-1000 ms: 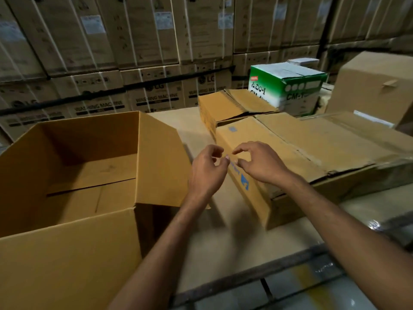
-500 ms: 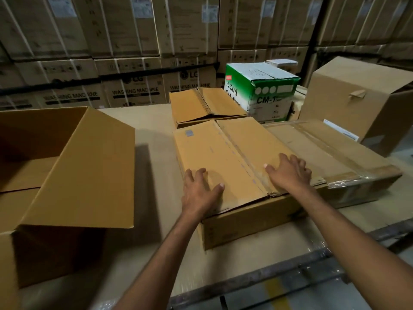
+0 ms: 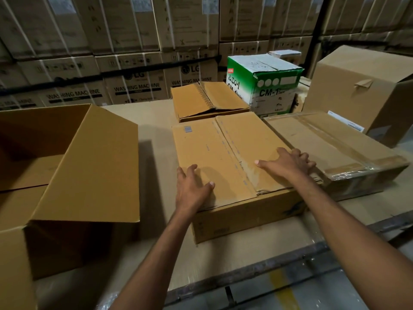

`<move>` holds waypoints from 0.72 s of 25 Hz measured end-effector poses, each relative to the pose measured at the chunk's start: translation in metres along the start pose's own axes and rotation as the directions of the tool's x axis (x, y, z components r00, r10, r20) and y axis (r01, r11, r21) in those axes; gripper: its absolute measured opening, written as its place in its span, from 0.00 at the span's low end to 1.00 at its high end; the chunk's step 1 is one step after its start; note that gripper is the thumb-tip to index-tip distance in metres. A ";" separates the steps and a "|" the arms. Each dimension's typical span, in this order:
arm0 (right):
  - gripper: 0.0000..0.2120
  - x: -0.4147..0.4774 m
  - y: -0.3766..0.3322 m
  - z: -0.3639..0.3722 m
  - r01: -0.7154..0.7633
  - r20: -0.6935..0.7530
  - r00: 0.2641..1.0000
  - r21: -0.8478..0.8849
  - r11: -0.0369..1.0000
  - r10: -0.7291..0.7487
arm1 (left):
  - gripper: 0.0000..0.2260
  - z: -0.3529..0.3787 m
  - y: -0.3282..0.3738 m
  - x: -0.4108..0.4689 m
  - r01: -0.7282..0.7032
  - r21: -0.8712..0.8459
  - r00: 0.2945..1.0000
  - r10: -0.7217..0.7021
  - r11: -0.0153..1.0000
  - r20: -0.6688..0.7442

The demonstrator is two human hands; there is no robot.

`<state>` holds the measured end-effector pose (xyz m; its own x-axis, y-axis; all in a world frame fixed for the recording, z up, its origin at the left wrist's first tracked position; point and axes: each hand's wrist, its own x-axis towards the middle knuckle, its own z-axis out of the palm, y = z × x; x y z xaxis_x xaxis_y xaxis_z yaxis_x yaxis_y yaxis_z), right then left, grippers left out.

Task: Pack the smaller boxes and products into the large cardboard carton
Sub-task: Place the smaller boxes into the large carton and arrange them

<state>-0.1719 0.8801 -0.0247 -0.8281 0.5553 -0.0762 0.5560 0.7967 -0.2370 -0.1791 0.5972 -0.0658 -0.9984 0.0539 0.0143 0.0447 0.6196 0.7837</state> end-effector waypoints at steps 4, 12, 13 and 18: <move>0.45 -0.018 -0.005 0.012 0.039 0.036 0.999 0.059 0.998 -0.041 | 0.42 -0.044 -0.029 -0.002 0.110 -0.047 0.993 -0.112 0.993 -0.033; 0.44 -0.054 -0.007 0.005 0.058 -0.018 0.998 0.319 0.946 -0.055 | 0.36 -0.068 -0.035 -0.016 0.209 -0.150 0.977 -0.213 0.966 -0.013; 0.43 -0.062 -0.010 -0.005 0.066 -0.037 0.998 0.345 0.936 -0.057 | 0.37 -0.077 -0.031 -0.015 0.179 -0.154 0.982 -0.185 0.972 -0.022; 0.32 -0.110 -0.015 -0.071 0.128 -0.172 0.983 0.356 0.926 -0.069 | 0.41 -0.127 -0.006 -0.009 0.009 -0.236 0.999 -0.016 0.972 -0.028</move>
<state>-0.0838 0.8243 0.0561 -0.8402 0.5314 0.1083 0.3836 0.7235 -0.5740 -0.1742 0.4932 0.0084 -0.9996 0.0222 0.0192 0.0267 0.4178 0.9081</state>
